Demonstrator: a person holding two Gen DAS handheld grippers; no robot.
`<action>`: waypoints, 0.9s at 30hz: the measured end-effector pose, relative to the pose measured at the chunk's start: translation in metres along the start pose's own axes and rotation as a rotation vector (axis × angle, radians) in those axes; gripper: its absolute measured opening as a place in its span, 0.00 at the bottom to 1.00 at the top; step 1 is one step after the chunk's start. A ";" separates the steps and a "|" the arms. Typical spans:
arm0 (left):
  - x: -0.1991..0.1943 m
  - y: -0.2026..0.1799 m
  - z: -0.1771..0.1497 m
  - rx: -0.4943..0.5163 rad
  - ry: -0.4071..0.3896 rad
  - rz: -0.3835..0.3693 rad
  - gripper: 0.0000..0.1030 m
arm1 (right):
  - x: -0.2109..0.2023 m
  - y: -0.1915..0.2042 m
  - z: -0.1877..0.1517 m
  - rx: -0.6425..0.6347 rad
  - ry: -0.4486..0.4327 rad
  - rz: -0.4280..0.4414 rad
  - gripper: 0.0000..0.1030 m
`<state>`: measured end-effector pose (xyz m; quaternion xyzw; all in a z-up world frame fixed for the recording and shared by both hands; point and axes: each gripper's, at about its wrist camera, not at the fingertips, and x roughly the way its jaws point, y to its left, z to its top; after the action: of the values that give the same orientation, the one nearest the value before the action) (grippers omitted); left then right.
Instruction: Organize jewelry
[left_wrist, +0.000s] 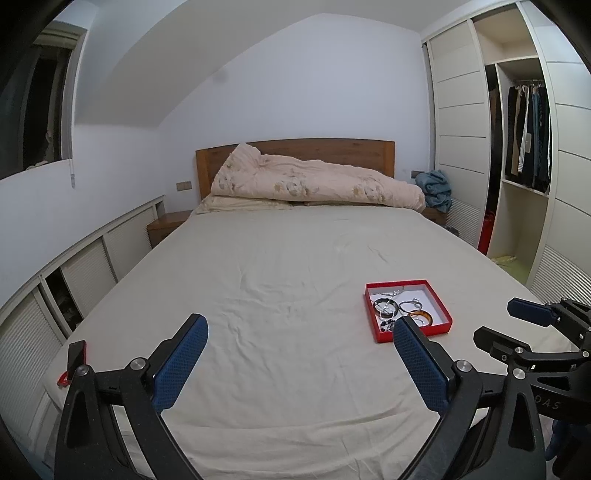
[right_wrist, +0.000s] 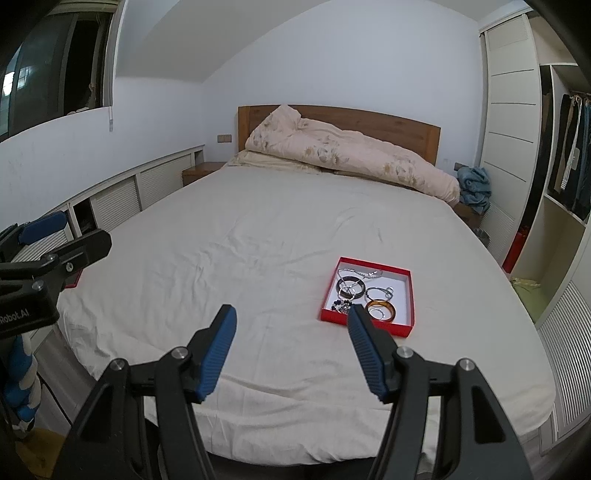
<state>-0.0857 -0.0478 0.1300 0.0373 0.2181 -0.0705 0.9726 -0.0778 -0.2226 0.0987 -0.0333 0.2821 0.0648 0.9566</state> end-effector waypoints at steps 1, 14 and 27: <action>0.000 0.000 0.000 0.000 0.000 -0.002 0.97 | 0.000 0.000 0.000 0.000 -0.001 0.000 0.59; 0.001 -0.002 -0.004 -0.001 0.010 -0.002 0.97 | 0.007 0.000 0.000 0.003 0.012 -0.003 0.59; 0.009 -0.002 -0.007 -0.004 0.033 0.002 0.97 | 0.018 -0.002 -0.003 0.009 0.035 -0.002 0.59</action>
<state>-0.0812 -0.0501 0.1196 0.0365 0.2343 -0.0686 0.9691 -0.0643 -0.2227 0.0867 -0.0305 0.2991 0.0623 0.9517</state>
